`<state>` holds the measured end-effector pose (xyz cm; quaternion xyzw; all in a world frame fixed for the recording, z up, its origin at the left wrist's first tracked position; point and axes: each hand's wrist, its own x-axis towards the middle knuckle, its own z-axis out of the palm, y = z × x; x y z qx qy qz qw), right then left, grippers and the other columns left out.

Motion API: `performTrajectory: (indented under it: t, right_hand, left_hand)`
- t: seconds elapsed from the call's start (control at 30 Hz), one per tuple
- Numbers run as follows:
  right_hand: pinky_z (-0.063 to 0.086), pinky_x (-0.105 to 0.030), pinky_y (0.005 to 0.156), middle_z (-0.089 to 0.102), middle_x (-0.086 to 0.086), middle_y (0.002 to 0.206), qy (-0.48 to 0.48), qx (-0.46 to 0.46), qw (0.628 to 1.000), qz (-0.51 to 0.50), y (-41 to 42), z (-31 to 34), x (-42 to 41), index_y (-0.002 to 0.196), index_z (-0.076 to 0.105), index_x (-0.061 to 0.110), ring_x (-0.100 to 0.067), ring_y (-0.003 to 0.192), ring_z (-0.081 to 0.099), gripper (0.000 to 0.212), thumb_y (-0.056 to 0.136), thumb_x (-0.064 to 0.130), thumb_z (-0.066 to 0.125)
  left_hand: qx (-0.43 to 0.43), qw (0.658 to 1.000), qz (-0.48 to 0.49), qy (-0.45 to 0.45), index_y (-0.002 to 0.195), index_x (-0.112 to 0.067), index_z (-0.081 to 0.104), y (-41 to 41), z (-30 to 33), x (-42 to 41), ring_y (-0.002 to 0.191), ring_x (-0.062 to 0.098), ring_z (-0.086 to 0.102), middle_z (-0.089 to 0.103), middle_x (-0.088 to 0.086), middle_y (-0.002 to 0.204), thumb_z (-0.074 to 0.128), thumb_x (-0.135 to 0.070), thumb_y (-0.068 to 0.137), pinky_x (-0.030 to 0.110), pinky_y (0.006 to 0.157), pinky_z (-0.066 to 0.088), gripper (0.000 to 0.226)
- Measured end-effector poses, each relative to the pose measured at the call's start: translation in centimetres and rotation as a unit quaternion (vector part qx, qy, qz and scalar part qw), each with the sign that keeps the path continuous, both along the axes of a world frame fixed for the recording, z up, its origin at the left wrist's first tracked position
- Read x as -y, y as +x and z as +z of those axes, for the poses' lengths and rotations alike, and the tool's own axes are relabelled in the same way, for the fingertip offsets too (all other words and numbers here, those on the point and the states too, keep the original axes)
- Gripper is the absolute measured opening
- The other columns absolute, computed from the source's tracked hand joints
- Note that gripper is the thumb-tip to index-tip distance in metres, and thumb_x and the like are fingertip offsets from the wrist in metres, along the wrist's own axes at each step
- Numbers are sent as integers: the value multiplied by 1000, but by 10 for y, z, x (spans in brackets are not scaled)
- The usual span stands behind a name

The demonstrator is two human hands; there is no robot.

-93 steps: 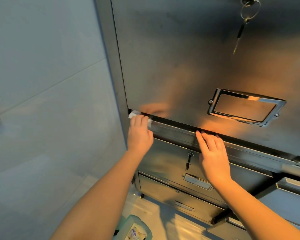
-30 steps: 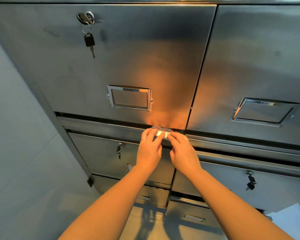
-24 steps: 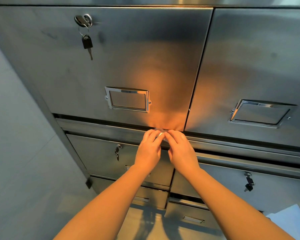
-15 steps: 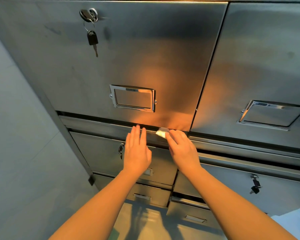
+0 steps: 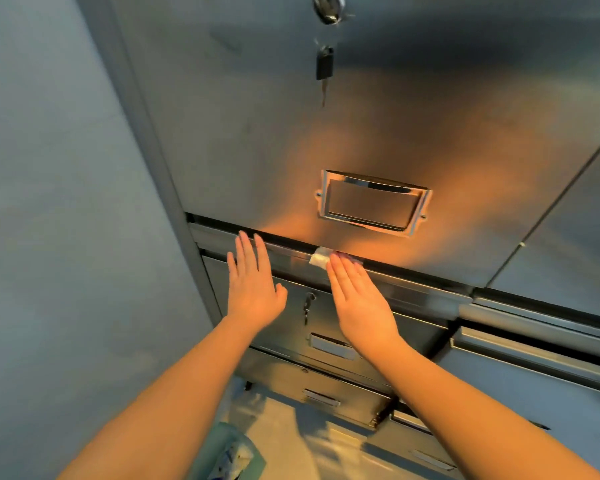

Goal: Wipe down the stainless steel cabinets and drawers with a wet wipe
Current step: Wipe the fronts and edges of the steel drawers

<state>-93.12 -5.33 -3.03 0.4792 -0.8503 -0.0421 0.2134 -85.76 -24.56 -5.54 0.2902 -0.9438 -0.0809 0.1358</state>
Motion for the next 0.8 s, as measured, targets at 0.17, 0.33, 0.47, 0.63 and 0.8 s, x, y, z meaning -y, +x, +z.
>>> performTrajectory:
  t: [0.17,0.33,0.47,0.63,0.8]
  right_hand:
    - [-21,-45,109,-33,-21,146,80,-68,994,10,4,-6,51,145,-15,-4,-32,136,-31,66,100,17,27]
    - [-26,-47,107,-40,-25,143,134,-92,986,40,9,-4,105,145,-19,-7,-37,130,-42,64,101,21,19]
    - [-20,-47,110,-41,-27,140,143,-107,982,66,15,0,151,147,-12,-4,-39,128,-42,64,103,30,20]
    - [-10,-43,117,-31,-19,148,131,-101,982,94,27,8,207,147,-14,0,-31,142,-27,66,104,31,25]
    - [-17,-46,111,-31,-22,147,145,-129,978,81,23,9,188,147,-10,-2,-34,136,-33,67,102,31,27]
  left_hand:
    - [-12,997,57,50,149,3,-20,15,-10,38,148,37,-18,-21,27,157,55,-33,85,46,122,-8,105]
    - [30,995,46,82,150,0,-20,22,-20,82,148,35,-19,-21,24,159,58,-36,82,47,120,-9,109]
    - [51,994,10,94,146,-6,-29,22,-29,93,143,27,-31,-27,19,158,61,-40,83,44,115,-15,116]
    - [55,995,5,85,141,-15,-40,21,-31,95,145,25,-30,-31,13,157,61,-50,84,46,114,-18,121]
    - [55,994,-16,94,148,-12,-30,27,-29,98,144,24,-31,-31,15,157,62,-41,85,45,115,-19,115]
